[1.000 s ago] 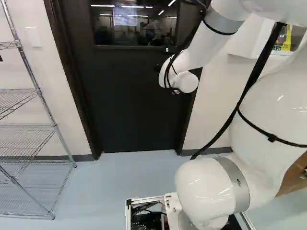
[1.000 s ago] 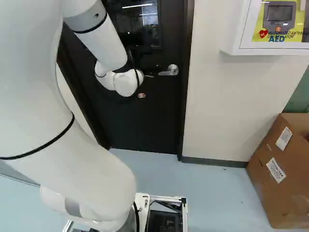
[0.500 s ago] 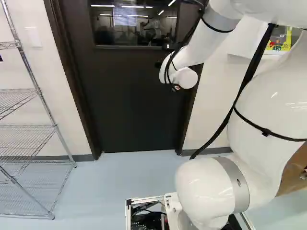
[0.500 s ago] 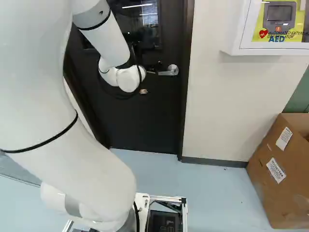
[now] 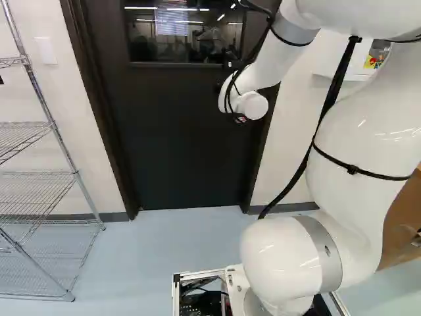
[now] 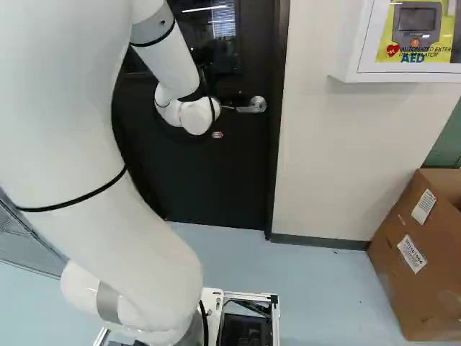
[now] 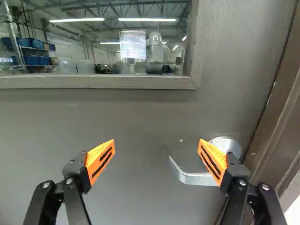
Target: Open the door and move inside
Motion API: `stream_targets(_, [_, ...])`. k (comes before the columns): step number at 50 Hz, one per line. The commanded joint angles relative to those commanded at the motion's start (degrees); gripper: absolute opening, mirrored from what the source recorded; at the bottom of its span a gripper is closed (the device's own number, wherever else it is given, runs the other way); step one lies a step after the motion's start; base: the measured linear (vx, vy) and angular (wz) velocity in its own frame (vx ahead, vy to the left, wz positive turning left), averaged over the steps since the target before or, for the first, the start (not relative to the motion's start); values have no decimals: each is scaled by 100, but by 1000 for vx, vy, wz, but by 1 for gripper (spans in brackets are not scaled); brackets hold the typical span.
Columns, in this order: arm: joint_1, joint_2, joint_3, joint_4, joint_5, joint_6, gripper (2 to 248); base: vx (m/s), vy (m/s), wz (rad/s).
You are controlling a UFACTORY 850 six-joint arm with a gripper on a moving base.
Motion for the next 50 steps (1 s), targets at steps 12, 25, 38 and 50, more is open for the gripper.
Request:
stream_targets(12, [2,-190,-49,0,0,0,247,0,0,0])
stream_targets(25, [2,-327,-27,0,0,0,247,0,0,0])
stream_targets(38, [2,-457,3,0,0,0,247,0,0,0])
stream_targets(50, [3,-588,19,0,0,0,247,0,0,0])
